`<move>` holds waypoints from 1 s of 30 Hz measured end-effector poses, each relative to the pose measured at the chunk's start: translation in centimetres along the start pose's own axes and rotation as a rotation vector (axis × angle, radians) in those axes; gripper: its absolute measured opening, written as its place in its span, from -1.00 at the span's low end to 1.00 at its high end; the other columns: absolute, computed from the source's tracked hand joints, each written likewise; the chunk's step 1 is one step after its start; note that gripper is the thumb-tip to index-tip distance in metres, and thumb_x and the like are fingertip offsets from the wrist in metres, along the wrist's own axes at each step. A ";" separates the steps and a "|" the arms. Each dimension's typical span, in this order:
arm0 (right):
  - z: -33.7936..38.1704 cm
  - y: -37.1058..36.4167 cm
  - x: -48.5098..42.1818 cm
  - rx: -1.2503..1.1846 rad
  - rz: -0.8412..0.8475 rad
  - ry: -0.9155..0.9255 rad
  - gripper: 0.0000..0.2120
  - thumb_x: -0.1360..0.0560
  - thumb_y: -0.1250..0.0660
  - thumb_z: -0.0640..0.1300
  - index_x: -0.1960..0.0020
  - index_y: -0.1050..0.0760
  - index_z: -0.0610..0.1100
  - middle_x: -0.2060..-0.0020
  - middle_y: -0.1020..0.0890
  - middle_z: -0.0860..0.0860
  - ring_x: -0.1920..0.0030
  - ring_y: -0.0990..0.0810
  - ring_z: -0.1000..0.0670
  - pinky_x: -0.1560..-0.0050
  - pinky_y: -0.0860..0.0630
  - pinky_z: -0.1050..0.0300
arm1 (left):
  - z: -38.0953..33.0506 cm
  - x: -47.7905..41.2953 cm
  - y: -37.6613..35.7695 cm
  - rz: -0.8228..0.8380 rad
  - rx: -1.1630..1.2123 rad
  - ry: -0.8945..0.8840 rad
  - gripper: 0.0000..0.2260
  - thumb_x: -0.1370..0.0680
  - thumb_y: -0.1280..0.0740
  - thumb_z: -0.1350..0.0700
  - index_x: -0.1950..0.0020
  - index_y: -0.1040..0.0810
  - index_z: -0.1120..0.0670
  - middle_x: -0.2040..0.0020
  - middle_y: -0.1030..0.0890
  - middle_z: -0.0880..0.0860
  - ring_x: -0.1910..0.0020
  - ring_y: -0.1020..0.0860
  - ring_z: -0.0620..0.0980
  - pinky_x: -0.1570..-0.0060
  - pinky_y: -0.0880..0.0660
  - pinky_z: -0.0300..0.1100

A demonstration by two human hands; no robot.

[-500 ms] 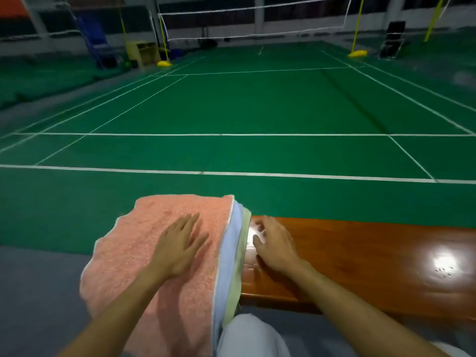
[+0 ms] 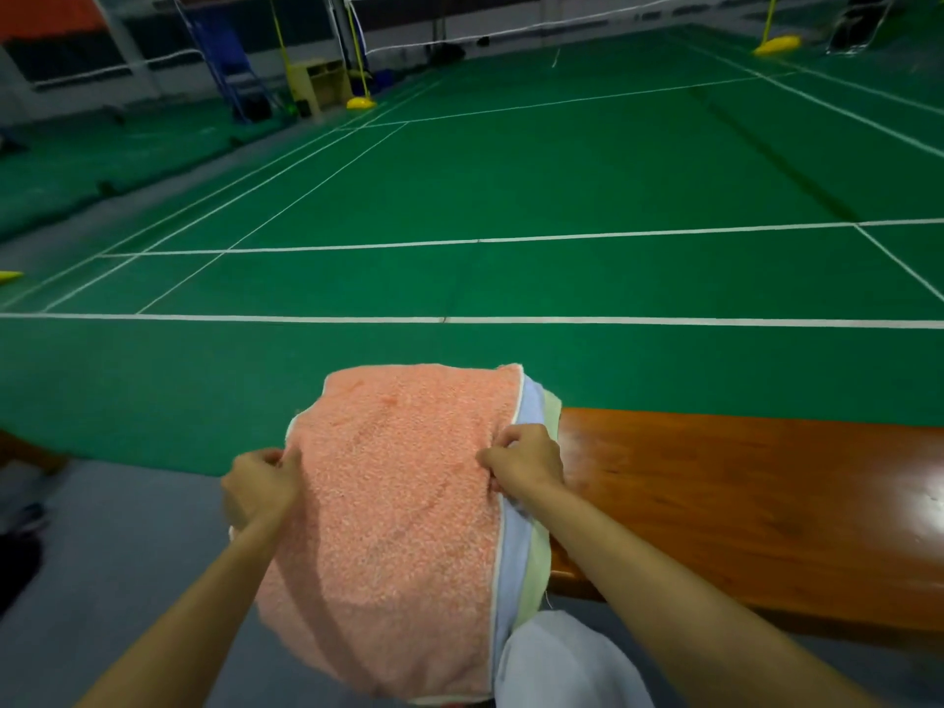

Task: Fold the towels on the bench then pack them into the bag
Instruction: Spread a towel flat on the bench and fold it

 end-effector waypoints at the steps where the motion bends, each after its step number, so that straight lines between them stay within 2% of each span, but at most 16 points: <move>1: 0.0 -0.1 0.0 -0.072 0.012 0.045 -0.86 -0.42 -0.47 -0.18 0.28 -0.55 -0.14 0.29 -0.65 -0.10 0.21 -0.66 -0.11 0.16 -0.59 -0.01 | -0.3 0.1 0.3 -0.043 0.012 -0.014 -0.66 -0.63 -0.37 -0.07 0.22 -0.66 0.13 0.35 -0.55 0.10 0.30 -0.49 0.15 0.18 -0.48 -0.01; 3: 0.3 0.1 0.1 -0.238 0.082 0.112 -0.79 -0.48 -0.46 -0.21 0.28 -0.48 -0.15 0.29 -0.54 -0.11 0.19 -0.55 -0.09 0.09 -0.54 -0.06 | -1.2 0.5 0.8 -0.160 0.019 -0.066 -0.65 -0.64 -0.34 -0.05 0.09 -0.71 0.22 0.21 -0.66 0.21 0.22 -0.57 0.25 0.17 -0.49 0.02; 5: 1.0 0.6 0.5 -0.508 0.173 0.080 -0.77 -0.57 -0.38 -0.25 0.22 -0.42 -0.13 0.22 -0.49 -0.14 0.13 -0.48 -0.10 0.09 -0.42 0.01 | -2.4 1.0 1.8 -0.259 0.063 -0.104 -0.68 -0.66 -0.32 -0.03 -0.09 -0.72 0.20 -0.08 -0.71 0.24 0.00 -0.63 0.32 0.03 -0.53 0.10; 6: 1.2 0.8 0.6 -0.715 0.236 0.010 -0.82 -0.61 -0.33 -0.25 0.16 -0.44 -0.14 0.18 -0.50 -0.16 0.10 -0.49 -0.11 0.08 -0.42 0.03 | -3.1 1.5 2.3 -0.293 0.101 -0.123 -0.69 -0.66 -0.31 -0.03 -0.13 -0.72 0.17 -0.09 -0.71 0.22 0.00 -0.63 0.30 0.02 -0.54 0.11; 7: 1.3 0.8 0.8 -0.921 0.321 -0.087 -0.90 -0.65 -0.28 -0.22 0.05 -0.49 -0.17 0.14 -0.55 -0.17 0.08 -0.53 -0.13 0.05 -0.46 0.02 | -3.7 1.8 2.8 -0.300 0.142 -0.145 -0.69 -0.67 -0.30 -0.04 -0.10 -0.73 0.16 0.01 -0.72 0.20 0.08 -0.63 0.26 0.07 -0.54 0.08; 9: 1.0 0.9 1.3 -1.099 0.475 -0.273 -0.79 -0.65 -0.26 -0.14 -0.20 -0.54 -0.23 0.07 -0.64 -0.17 0.02 -0.59 -0.13 -0.06 -0.51 -0.04 | -5.1 2.0 3.4 -0.244 0.217 -0.132 -0.71 -0.65 -0.32 0.01 0.00 -0.71 0.20 0.21 -0.65 0.14 0.20 -0.59 0.18 0.18 -0.47 -0.02; 11: 0.8 1.2 1.7 -1.003 0.539 -0.350 -0.77 -0.60 -0.35 -0.14 -0.20 -0.57 -0.23 0.10 -0.68 -0.17 0.03 -0.62 -0.16 -0.12 -0.52 -0.09 | -5.7 0.5 3.7 0.011 0.339 0.122 -0.74 -0.54 -0.46 0.04 -0.06 -0.69 0.23 0.15 -0.61 0.11 0.18 -0.60 0.16 0.18 -0.43 -0.08; 13: 1.1 2.2 2.1 -0.932 0.526 -0.332 -0.72 -0.54 -0.41 -0.23 -0.24 -0.54 -0.25 0.11 -0.67 -0.17 0.07 -0.63 -0.14 -0.04 -0.57 -0.06 | -6.5 -0.7 4.4 0.477 0.536 0.456 -0.64 -0.41 -0.54 -0.06 -0.06 -0.68 0.16 0.18 -0.62 0.06 0.34 -0.56 0.08 0.31 -0.47 -0.17; 15: 2.1 4.2 2.0 -0.951 0.443 -0.253 -0.57 -0.50 -0.43 -0.30 -0.35 -0.49 -0.30 0.11 -0.66 -0.16 0.14 -0.65 -0.09 0.15 -0.61 0.02 | -8.1 -0.2 5.4 0.741 0.637 0.494 -0.79 -0.55 -0.39 -0.05 0.13 -0.60 0.09 0.41 -0.58 0.01 0.52 -0.52 -0.01 0.45 -0.50 -0.27; 17: 3.2 7.4 1.8 -0.979 0.385 -0.115 -0.55 -0.48 -0.42 -0.35 -0.35 -0.48 -0.37 0.14 -0.67 -0.15 0.20 -0.67 -0.06 0.25 -0.63 0.08 | -10.5 0.6 6.4 0.818 0.697 0.391 -0.83 -0.64 -0.29 0.06 0.08 -0.60 0.08 0.45 -0.58 0.00 0.54 -0.55 -0.05 0.50 -0.53 -0.28; 20: 5.5 13.8 1.7 -0.968 0.299 0.049 -0.61 -0.46 -0.42 -0.35 -0.28 -0.52 -0.35 0.10 -0.67 -0.18 0.22 -0.69 -0.05 0.21 -0.66 0.09 | -14.6 2.4 7.9 0.873 0.773 0.251 -0.86 -0.65 -0.29 0.06 0.05 -0.58 0.07 0.43 -0.59 0.00 0.51 -0.57 -0.08 0.48 -0.55 -0.28; 24: 8.4 23.4 2.3 -0.845 0.070 0.122 -0.94 -0.52 -0.41 -0.36 0.02 -0.60 -0.28 0.20 -0.66 -0.13 0.37 -0.66 0.02 0.36 -0.61 0.17 | -21.4 4.4 7.6 0.933 0.755 0.042 -0.86 -0.69 -0.23 0.09 -0.02 -0.57 0.05 0.37 -0.55 -0.05 0.44 -0.50 -0.16 0.36 -0.52 -0.32; 25: 9.0 25.9 2.7 -0.787 0.050 0.127 -0.96 -0.53 -0.41 -0.34 0.09 -0.60 -0.25 0.27 -0.65 -0.10 0.42 -0.63 0.05 0.42 -0.57 0.21 | -23.2 5.1 7.5 0.950 0.765 0.018 -0.86 -0.69 -0.24 0.09 0.00 -0.57 0.04 0.35 -0.49 -0.05 0.43 -0.43 -0.17 0.34 -0.45 -0.33; 27: 10.5 30.6 3.7 -0.630 0.045 0.129 -0.89 -0.54 -0.42 -0.29 0.17 -0.57 -0.20 0.42 -0.57 -0.02 0.50 -0.52 0.07 0.51 -0.45 0.27 | -26.4 6.3 7.1 0.985 0.788 -0.002 -0.84 -0.69 -0.25 0.08 0.08 -0.53 0.01 0.45 -0.40 -0.10 0.52 -0.33 -0.18 0.45 -0.35 -0.38; 29: 11.5 34.7 4.3 -0.499 -0.010 0.150 -0.90 -0.50 -0.47 -0.27 0.18 -0.58 -0.23 0.45 -0.54 0.00 0.50 -0.48 0.07 0.52 -0.43 0.28 | -29.3 7.6 6.9 0.981 0.806 0.025 -0.84 -0.67 -0.29 0.08 0.11 -0.50 0.03 0.53 -0.42 -0.10 0.59 -0.35 -0.19 0.53 -0.40 -0.35; 30: 12.1 36.4 4.6 -0.464 -0.057 0.166 -0.89 -0.47 -0.50 -0.28 0.18 -0.59 -0.25 0.42 -0.56 -0.02 0.47 -0.51 0.06 0.49 -0.46 0.26 | -30.6 8.3 6.8 0.970 0.812 0.039 -0.88 -0.64 -0.34 0.09 0.08 -0.53 0.07 0.49 -0.49 -0.06 0.55 -0.42 -0.17 0.50 -0.47 -0.32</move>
Point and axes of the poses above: each hand's wrist, its own x-axis away from the middle knuckle, its own y-axis out of the back of the hand, z = x × y, the point moved 1 cm from there along -x, towards the middle knuckle
